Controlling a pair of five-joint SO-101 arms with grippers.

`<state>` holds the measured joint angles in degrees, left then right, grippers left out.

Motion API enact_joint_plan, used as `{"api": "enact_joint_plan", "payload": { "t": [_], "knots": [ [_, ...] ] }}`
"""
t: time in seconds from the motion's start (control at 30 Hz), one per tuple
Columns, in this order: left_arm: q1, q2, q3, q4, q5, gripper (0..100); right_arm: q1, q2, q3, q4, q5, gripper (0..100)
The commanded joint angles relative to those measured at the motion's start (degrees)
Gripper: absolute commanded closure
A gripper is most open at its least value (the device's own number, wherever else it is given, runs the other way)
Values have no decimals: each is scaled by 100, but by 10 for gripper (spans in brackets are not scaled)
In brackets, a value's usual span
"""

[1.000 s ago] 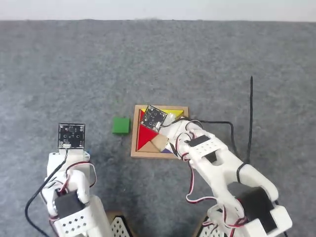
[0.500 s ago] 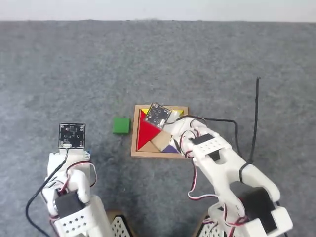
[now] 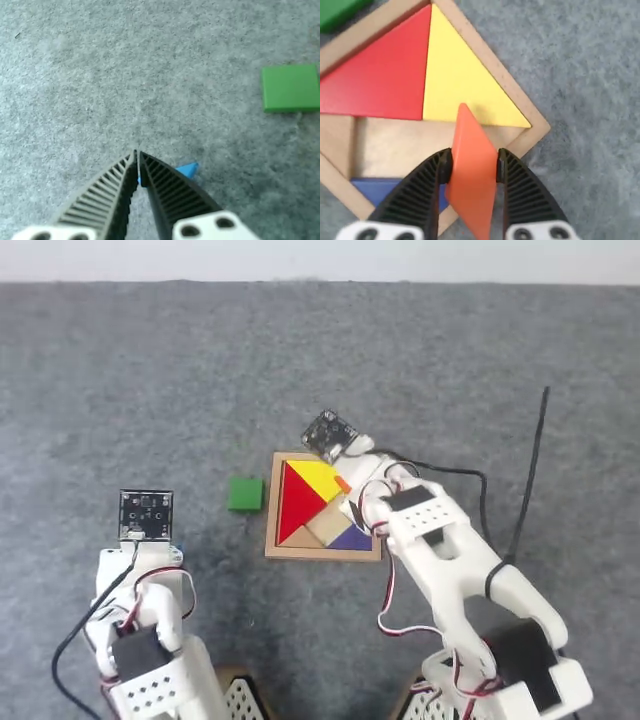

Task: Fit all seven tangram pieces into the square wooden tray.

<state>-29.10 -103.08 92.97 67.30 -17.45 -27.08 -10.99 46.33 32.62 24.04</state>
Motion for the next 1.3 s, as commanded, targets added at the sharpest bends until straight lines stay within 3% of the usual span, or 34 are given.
{"api": "enact_joint_plan", "payload": {
  "t": [0.0, 0.13, 0.43, 0.57, 0.73, 0.93, 1.27],
  "knots": [
    [0, -105, -22, 0, -44, 984, 22, -268, -905, 1015, -607, 990],
    [0, -105, -22, 0, -44, 984, -22, -198, -1451, 2202, -563, 990],
    [0, -105, -22, 0, -44, 984, -602, -268, -686, 2677, 2303, 990],
    [0, -105, -22, 0, -44, 984, -725, -268, -440, 2642, 2954, 990],
    [0, -105, -22, -9, -44, 984, -769, -268, -237, 2185, 3095, 982],
    [0, -105, -22, -9, -44, 984, -752, -268, 378, 1323, 3095, 857],
    [0, -105, -22, -9, -44, 984, -760, -884, 1108, 655, 2954, 860]
  ]
}}
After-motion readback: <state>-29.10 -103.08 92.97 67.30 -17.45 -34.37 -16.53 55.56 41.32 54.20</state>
